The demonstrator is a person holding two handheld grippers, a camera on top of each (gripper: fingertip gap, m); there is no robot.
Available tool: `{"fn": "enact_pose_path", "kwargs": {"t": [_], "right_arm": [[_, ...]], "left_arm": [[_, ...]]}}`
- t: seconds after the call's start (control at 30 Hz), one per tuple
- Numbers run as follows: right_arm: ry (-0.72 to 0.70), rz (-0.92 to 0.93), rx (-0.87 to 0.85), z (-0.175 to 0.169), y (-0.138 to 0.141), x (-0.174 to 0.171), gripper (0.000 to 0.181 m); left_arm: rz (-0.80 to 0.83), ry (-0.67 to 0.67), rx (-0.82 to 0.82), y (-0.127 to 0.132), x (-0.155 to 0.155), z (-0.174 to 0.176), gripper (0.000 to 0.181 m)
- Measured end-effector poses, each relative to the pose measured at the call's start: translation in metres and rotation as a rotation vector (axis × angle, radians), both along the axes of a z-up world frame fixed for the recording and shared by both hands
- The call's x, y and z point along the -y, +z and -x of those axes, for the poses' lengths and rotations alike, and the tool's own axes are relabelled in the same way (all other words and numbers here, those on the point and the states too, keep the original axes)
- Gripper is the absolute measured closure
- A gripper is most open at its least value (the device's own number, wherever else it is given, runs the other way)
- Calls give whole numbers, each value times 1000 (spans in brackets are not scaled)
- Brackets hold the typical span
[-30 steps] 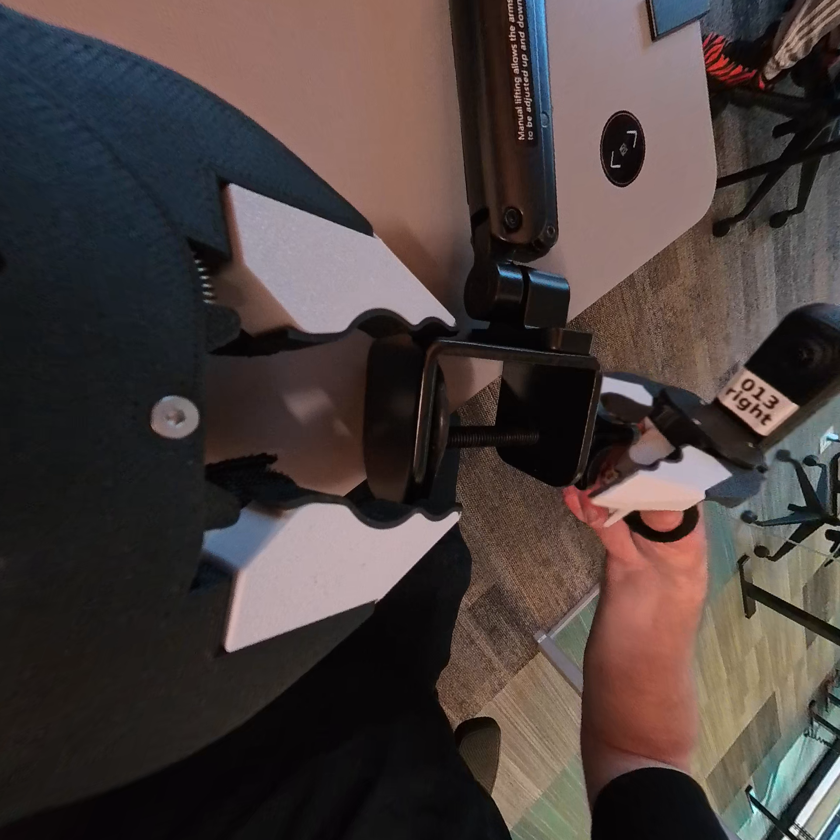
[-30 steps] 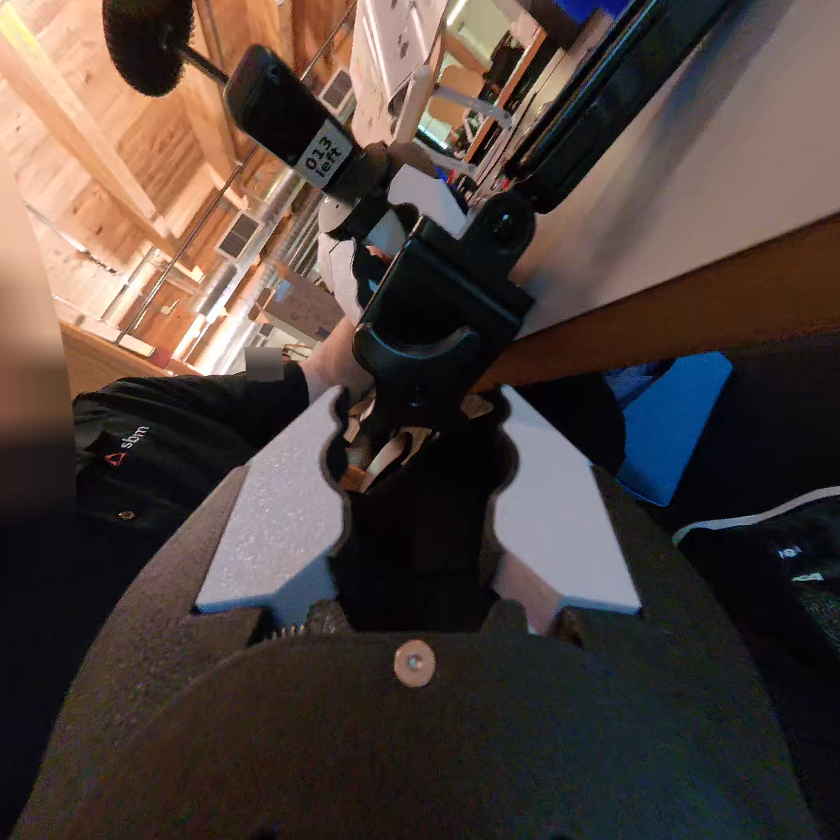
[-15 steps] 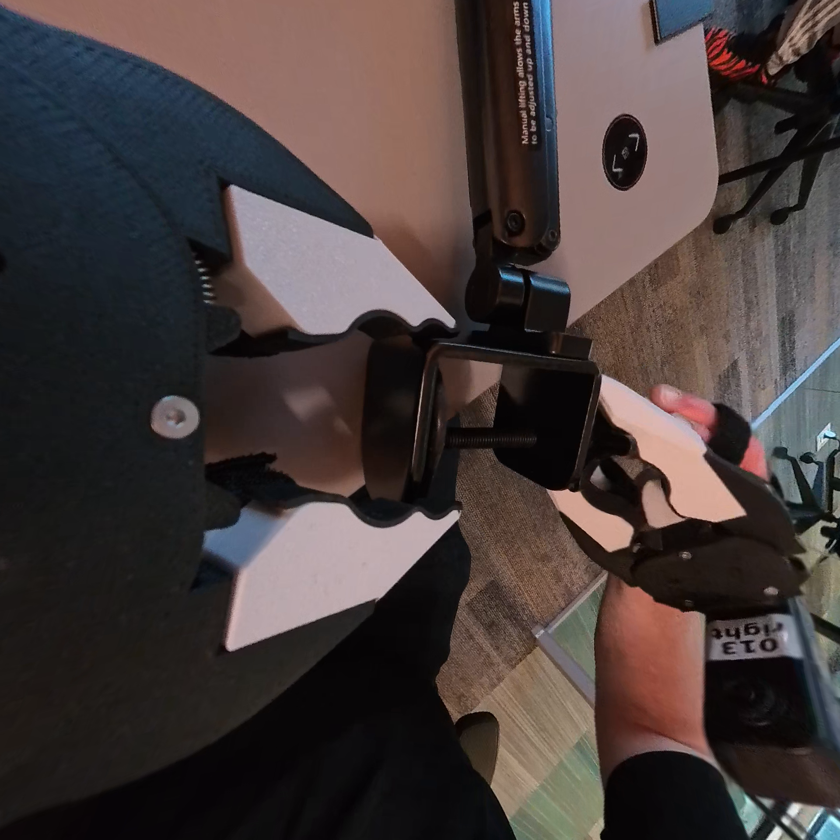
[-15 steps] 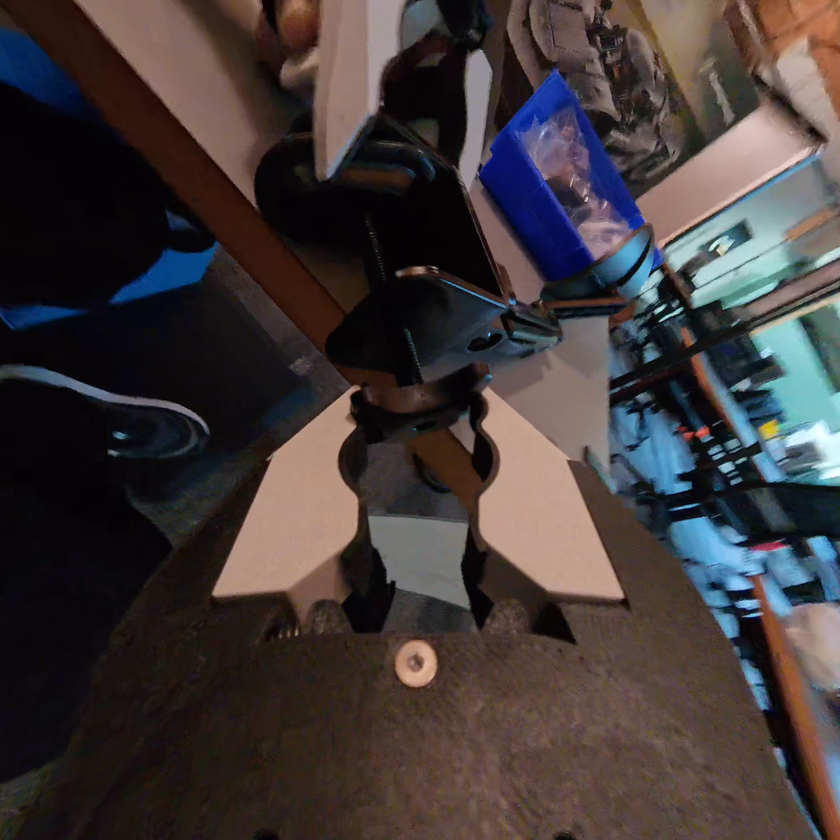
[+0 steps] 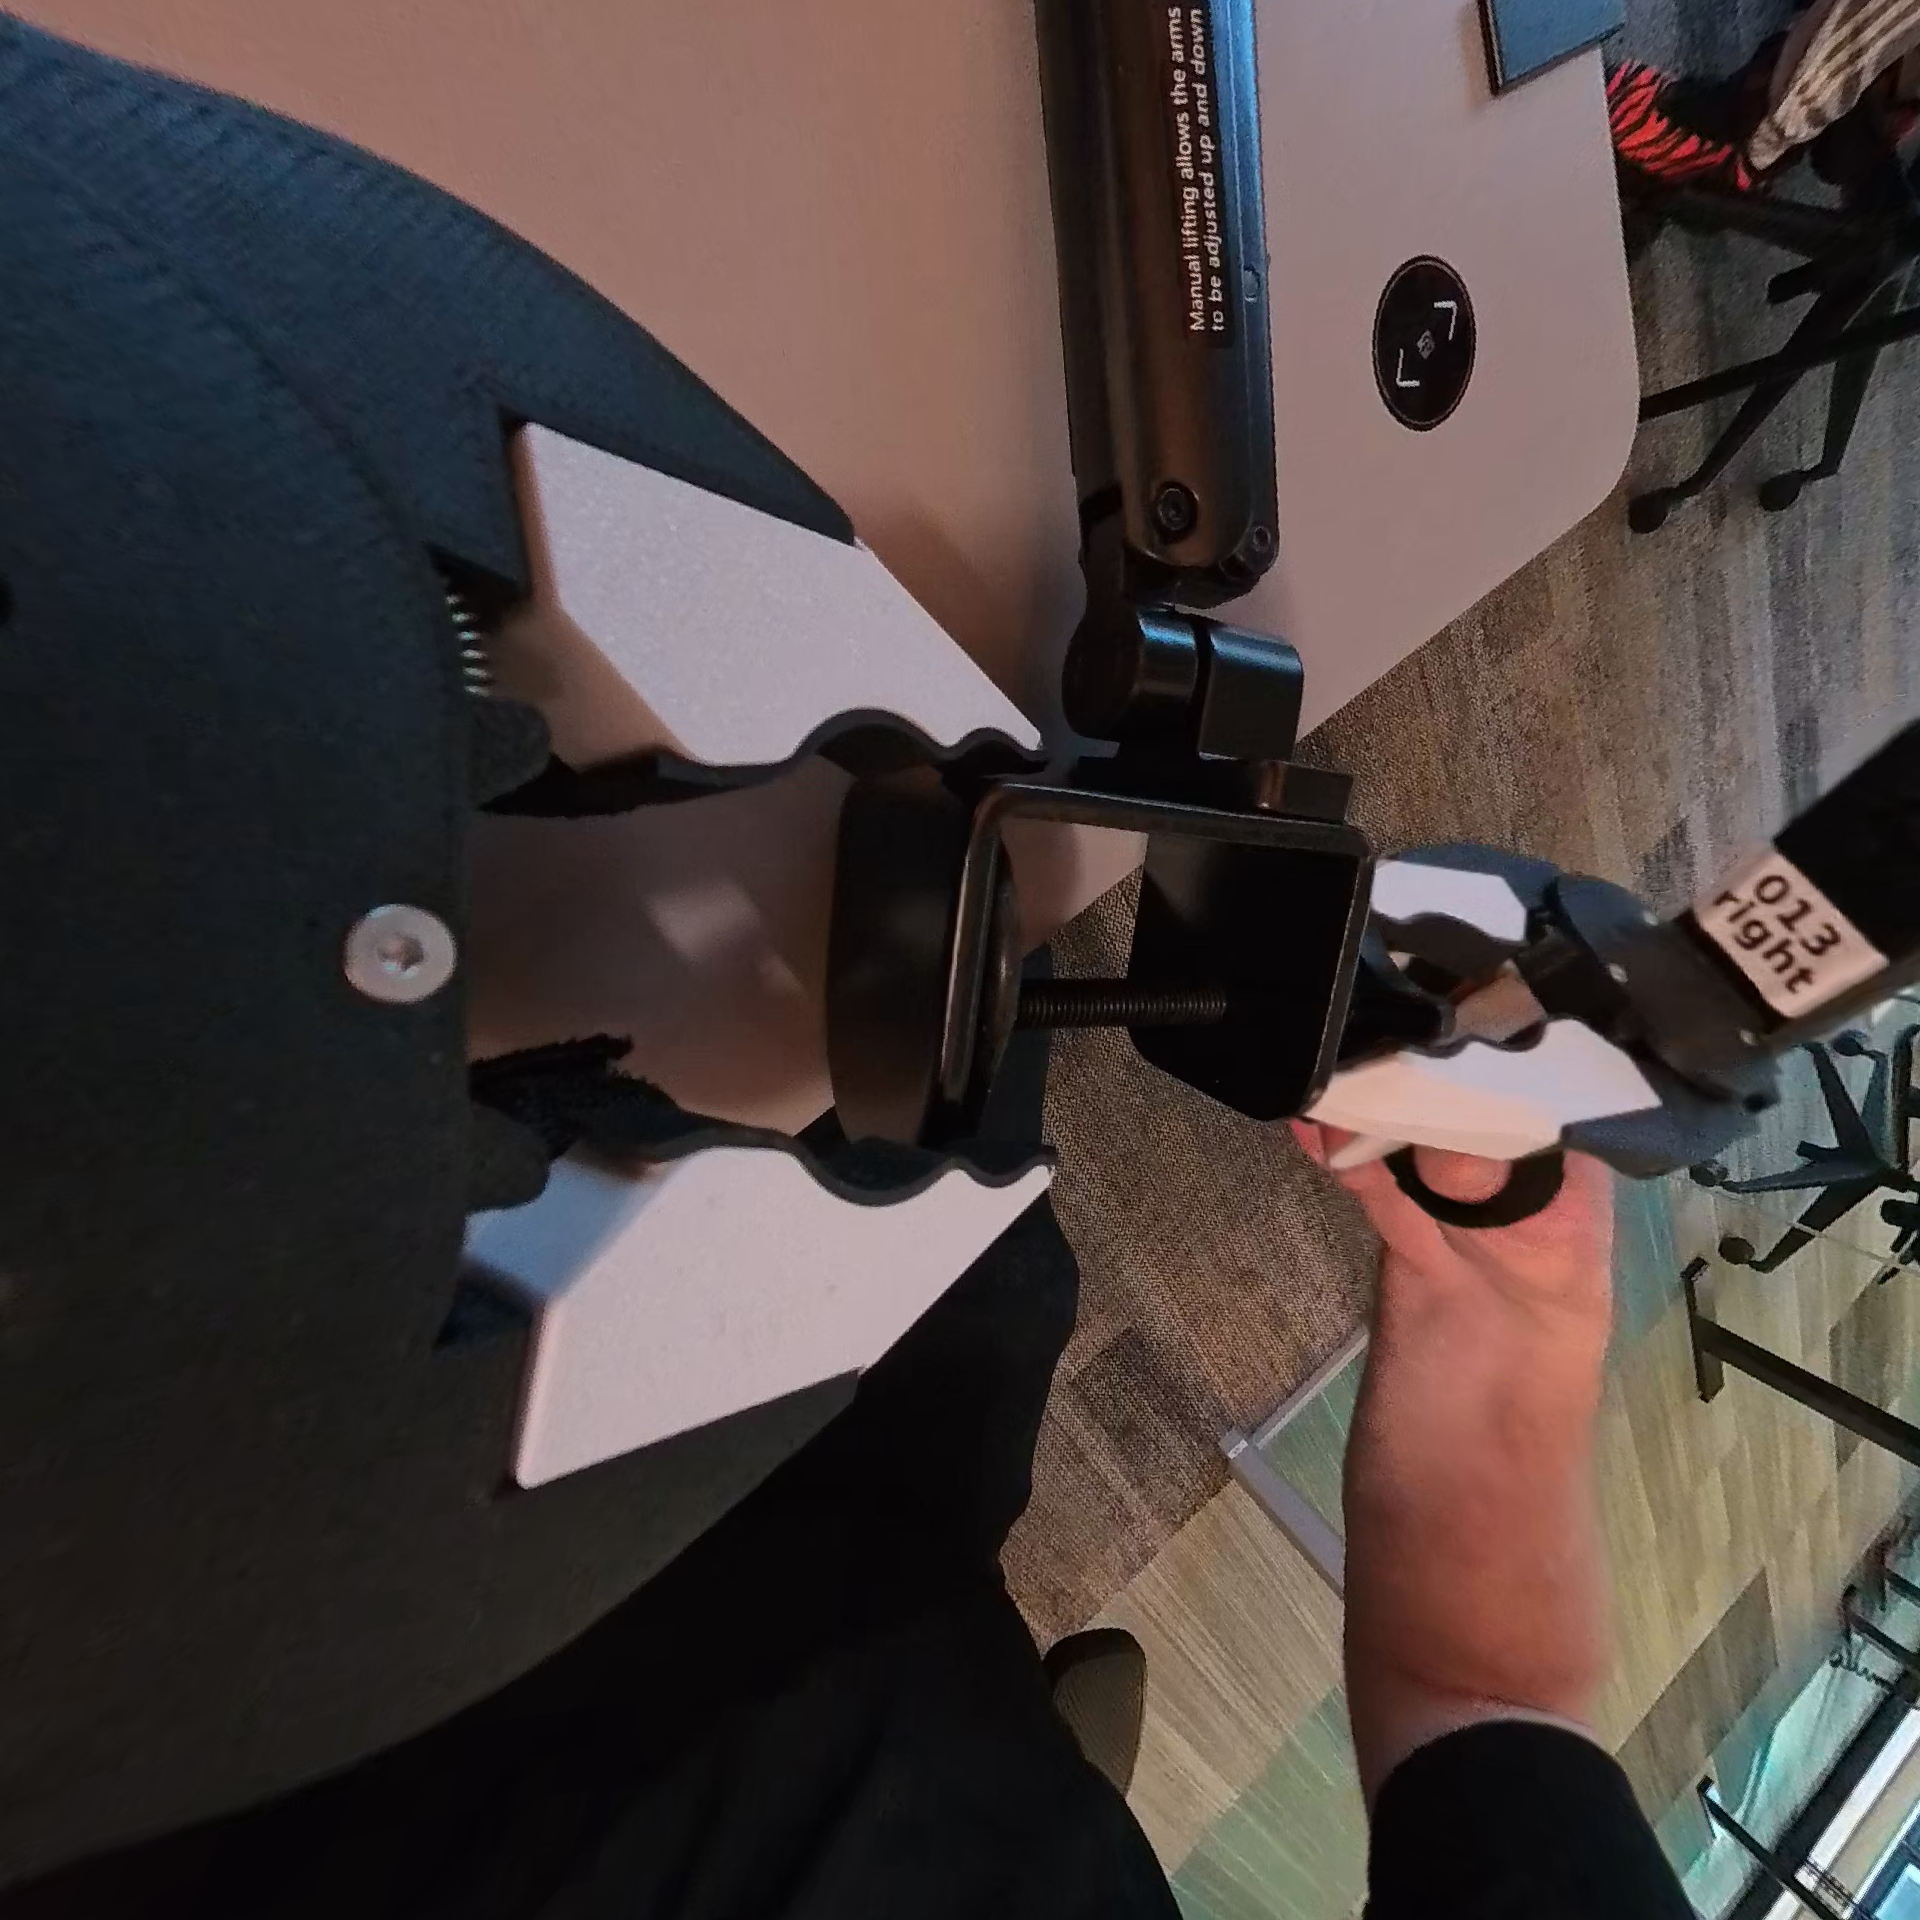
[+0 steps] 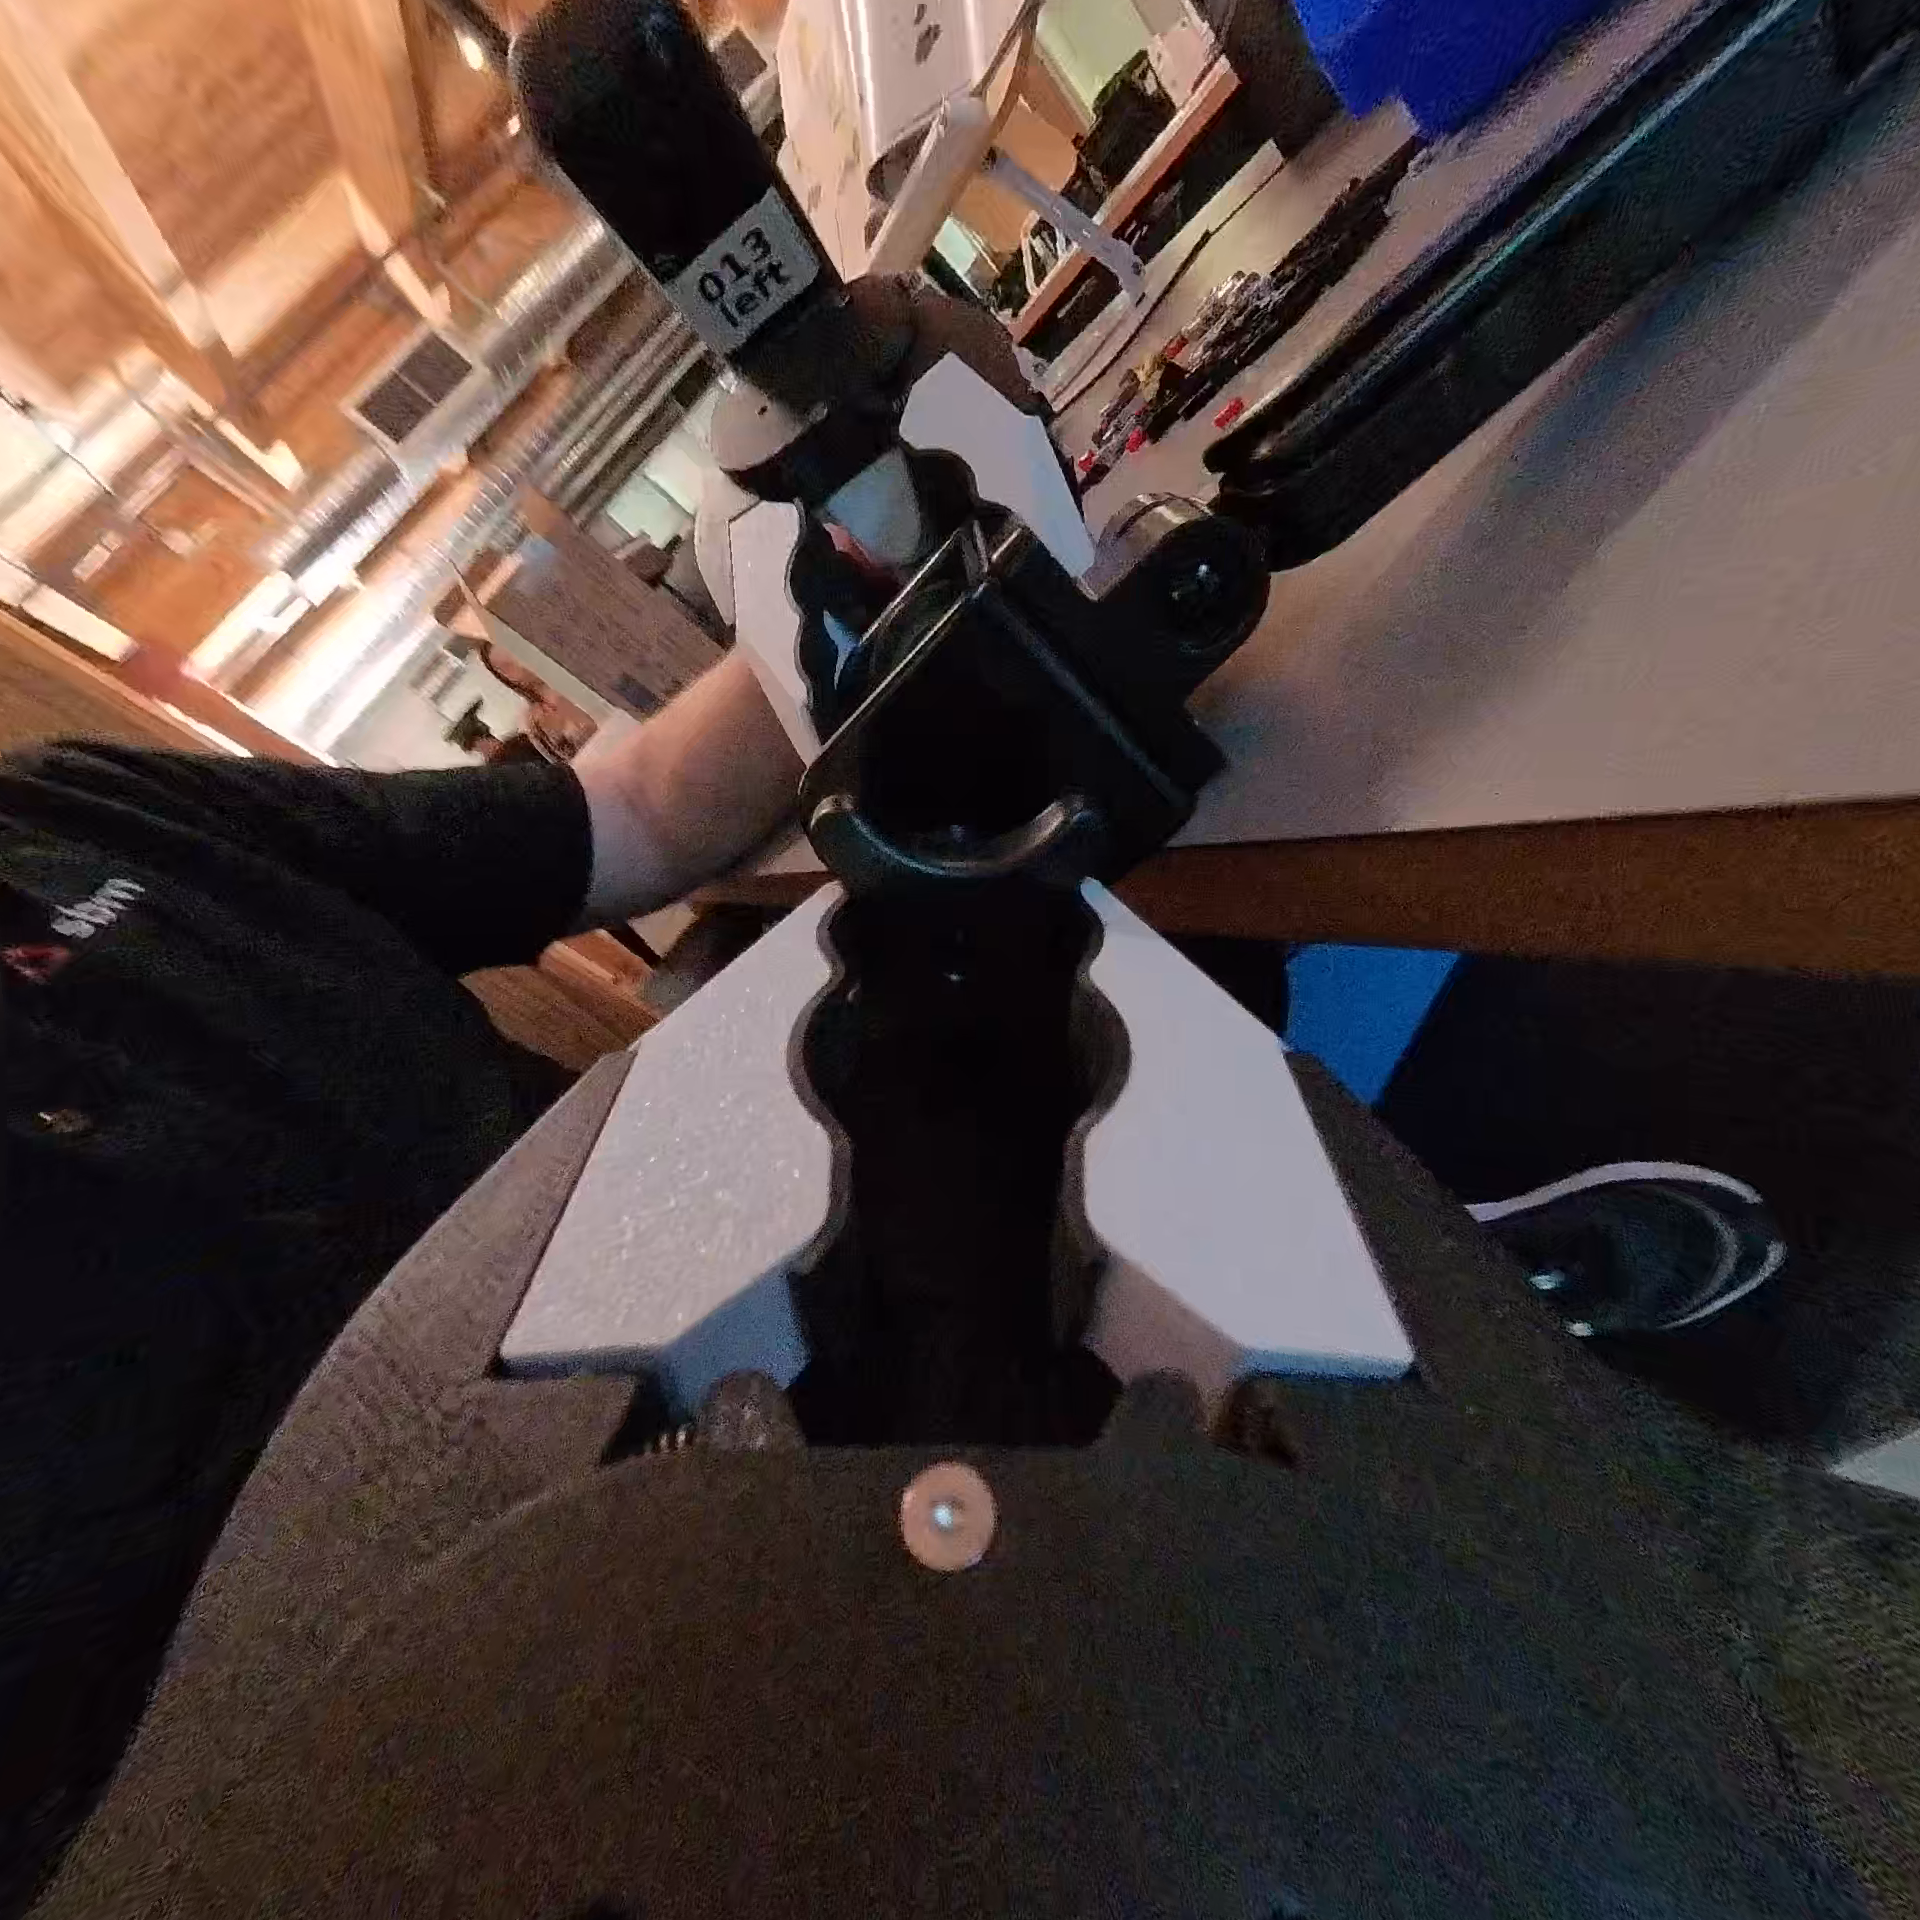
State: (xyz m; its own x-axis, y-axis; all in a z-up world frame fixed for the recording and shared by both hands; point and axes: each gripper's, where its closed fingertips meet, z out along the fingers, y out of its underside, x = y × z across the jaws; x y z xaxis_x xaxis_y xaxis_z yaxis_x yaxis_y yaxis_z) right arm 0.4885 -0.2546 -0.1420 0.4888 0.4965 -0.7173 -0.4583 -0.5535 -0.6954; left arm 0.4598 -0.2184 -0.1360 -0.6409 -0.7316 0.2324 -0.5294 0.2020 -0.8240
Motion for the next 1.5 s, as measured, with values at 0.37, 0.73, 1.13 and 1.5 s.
{"fn": "enact_pose_path", "kwargs": {"t": [0.37, 0.73, 1.13, 1.5], "right_arm": [[-252, -546, 1526, -19, -8, -7, 142], [-30, -41, -145, -18, 14, 6, 118], [-238, -477, 1519, -24, -14, -15, 141], [-240, -354, 707, -12, 1, 4, 117]], "left_arm": [[6, 1, -3, 0, -2, 0, 111], [5, 0, -2, 0, -2, 0, 111], [2, -1, 26, 3, -1, -1, 116], [42, 6, 5, 5, -2, -3, 121]]}}
